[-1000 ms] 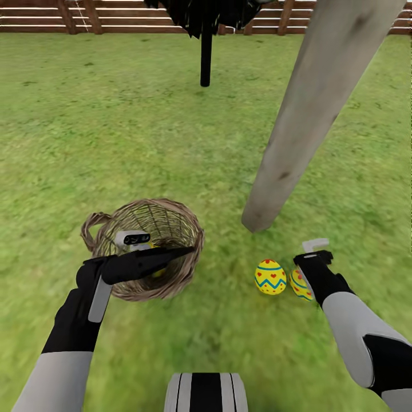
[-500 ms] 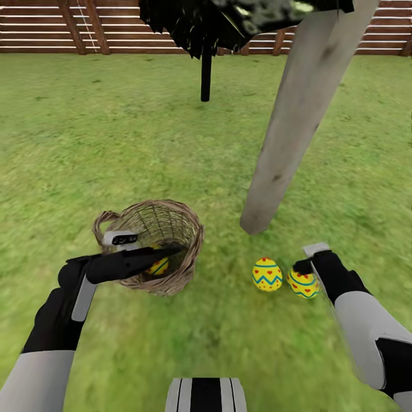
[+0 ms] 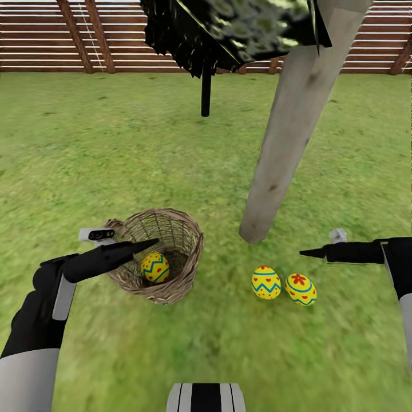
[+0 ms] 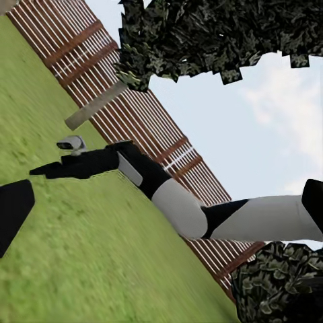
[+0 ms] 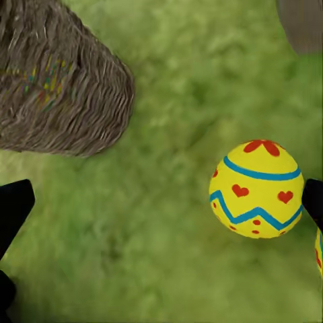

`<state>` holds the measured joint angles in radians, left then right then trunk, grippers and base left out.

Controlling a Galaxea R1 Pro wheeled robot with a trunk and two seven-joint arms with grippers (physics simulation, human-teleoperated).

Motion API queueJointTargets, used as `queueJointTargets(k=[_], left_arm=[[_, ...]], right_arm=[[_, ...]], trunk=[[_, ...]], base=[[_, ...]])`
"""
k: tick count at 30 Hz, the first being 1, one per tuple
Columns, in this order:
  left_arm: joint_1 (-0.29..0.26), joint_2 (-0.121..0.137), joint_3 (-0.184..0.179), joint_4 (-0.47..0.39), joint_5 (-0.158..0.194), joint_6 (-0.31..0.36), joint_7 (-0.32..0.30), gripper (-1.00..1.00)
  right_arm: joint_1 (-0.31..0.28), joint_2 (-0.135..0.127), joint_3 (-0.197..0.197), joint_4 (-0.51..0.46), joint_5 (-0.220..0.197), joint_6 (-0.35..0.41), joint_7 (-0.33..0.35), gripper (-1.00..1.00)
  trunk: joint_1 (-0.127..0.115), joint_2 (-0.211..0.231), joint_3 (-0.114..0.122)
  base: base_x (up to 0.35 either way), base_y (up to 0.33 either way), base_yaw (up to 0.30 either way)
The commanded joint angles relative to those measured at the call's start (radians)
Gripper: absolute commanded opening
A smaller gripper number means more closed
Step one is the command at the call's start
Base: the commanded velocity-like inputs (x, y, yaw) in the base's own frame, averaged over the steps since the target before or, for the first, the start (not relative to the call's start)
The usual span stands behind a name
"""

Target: Take the three Easter eggs out of the wicker basket on the lawn in the garden, then place them on the lawn next to a single tree (choose any tree) so that all three eggs are next to the same tree and none are left in the basket.

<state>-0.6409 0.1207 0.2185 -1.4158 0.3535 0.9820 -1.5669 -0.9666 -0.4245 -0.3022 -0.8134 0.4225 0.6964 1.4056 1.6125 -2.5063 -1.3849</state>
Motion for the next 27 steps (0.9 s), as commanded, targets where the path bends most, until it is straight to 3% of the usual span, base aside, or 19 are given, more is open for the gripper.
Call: queueJointTargets(k=[1,3,7,9,12,14,17,18,21,24,27], left_arm=[[0.0,0.005,0.004,0.001,0.0,0.011,-0.004,1.0],[0.0,0.01,0.007,0.001,0.001,0.011,-0.004,1.0],[0.0,0.014,0.011,0.011,0.0,0.011,-0.004,1.0],[0.0,0.026,0.012,0.022,0.0,0.011,-0.004,1.0],[0.0,0.074,0.013,0.062,0.0,0.009,-0.004,1.0],[0.0,0.119,0.017,0.099,0.001,0.007,-0.004,1.0],[0.0,0.148,0.047,0.125,0.002,0.005,-0.004,1.0],[0.0,0.153,0.067,0.131,0.002,0.005,-0.004,1.0],[0.0,0.159,0.113,0.136,0.002,0.007,-0.004,1.0],[0.0,0.161,0.131,0.138,0.001,0.007,-0.004,1.0],[0.0,0.163,0.136,0.143,0.001,0.008,-0.004,1.0]], right_arm=[[0.008,0.002,-0.004,-0.035,0.009,0.024,0.058,1.0],[0.032,0.004,-0.004,-0.086,0.01,0.035,0.133,1.0],[0.064,0.008,-0.004,-0.171,-0.006,0.061,0.165,1.0],[0.089,0.01,-0.003,-0.211,-0.058,0.078,0.165,1.0],[0.123,0.027,0.0,-0.293,-0.165,0.11,0.165,1.0],[0.155,0.052,0.002,-0.385,-0.209,0.159,0.165,1.0],[0.193,0.099,0.003,-0.504,-0.223,0.219,0.165,1.0],[0.205,0.123,0.004,-0.549,-0.225,0.248,0.165,1.0],[0.214,0.16,0.023,-0.592,-0.226,0.292,0.162,1.0],[0.217,0.175,0.064,-0.601,-0.226,0.302,0.114,1.0],[0.217,0.226,0.101,-0.603,-0.226,0.305,0.043,1.0]], trunk=[[-0.001,0.0,0.003],[-0.001,0.0,0.011],[-0.003,0.001,0.026],[-0.004,0.002,0.034],[-0.005,0.003,0.046],[-0.006,0.003,0.054],[-0.008,0.004,0.065],[-0.008,0.004,0.069],[-0.01,0.005,0.081],[-0.011,0.005,0.092],[-0.012,0.006,0.104]], base=[[0.0,0.0,0.0],[0.0,0.0,0.0],[0.0,0.0,0.0],[0.0,0.0,0.0],[0.0,0.0,0.0],[0.0,0.0,0.0],[0.0,0.0,0.0],[0.0,0.0,0.0],[0.0,0.0,0.0],[0.0,0.0,0.0],[0.0,0.0,0.0]])
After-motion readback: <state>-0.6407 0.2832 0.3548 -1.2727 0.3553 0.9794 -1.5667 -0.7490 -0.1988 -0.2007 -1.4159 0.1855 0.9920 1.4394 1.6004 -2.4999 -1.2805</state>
